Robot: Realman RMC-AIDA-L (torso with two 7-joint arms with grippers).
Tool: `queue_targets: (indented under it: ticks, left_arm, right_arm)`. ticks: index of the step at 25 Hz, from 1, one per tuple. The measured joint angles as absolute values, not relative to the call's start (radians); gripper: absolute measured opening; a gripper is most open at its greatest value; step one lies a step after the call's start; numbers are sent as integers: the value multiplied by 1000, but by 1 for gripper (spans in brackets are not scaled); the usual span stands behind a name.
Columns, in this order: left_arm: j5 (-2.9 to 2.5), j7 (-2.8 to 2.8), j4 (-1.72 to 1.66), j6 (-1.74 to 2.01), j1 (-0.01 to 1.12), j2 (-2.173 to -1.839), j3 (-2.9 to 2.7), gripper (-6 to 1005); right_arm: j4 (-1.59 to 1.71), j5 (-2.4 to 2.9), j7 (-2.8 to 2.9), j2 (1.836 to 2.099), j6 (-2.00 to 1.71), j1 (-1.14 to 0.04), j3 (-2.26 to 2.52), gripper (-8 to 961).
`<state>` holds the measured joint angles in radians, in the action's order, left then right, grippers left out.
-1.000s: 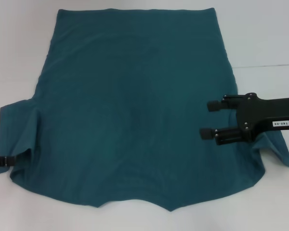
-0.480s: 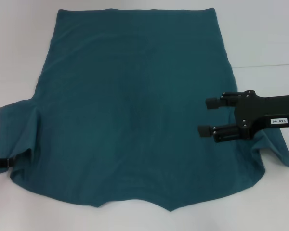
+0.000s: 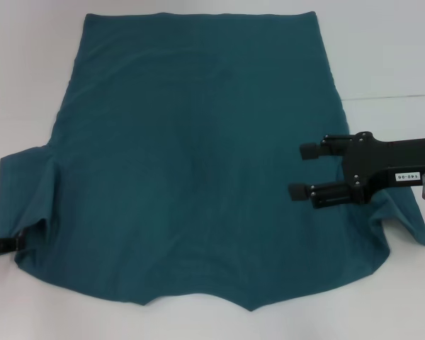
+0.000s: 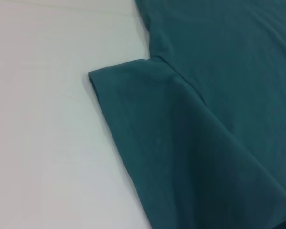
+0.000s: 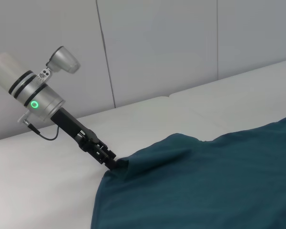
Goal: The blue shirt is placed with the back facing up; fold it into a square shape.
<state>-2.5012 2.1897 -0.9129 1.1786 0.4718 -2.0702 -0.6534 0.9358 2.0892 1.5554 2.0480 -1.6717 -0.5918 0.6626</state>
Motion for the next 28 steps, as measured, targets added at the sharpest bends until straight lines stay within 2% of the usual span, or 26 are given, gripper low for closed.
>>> queue_targets:
  ticks: [5,10,28]
  left_arm:
    - [-2496,2180,-914,1176,472,-2071,-653,756]
    - [-2500,2175,-914,1173,476,-2072,-653,607]
    - [-2529,2165,-915,1107,480,-2094,-704,598]
  right_arm:
    - [936,2089,1557,2048,-1674,-592,663,913]
    - [936,2089,1557,2049,-1675,-590,663,913]
    - [936,2089,1557,2055,-1672,-590,668,912]
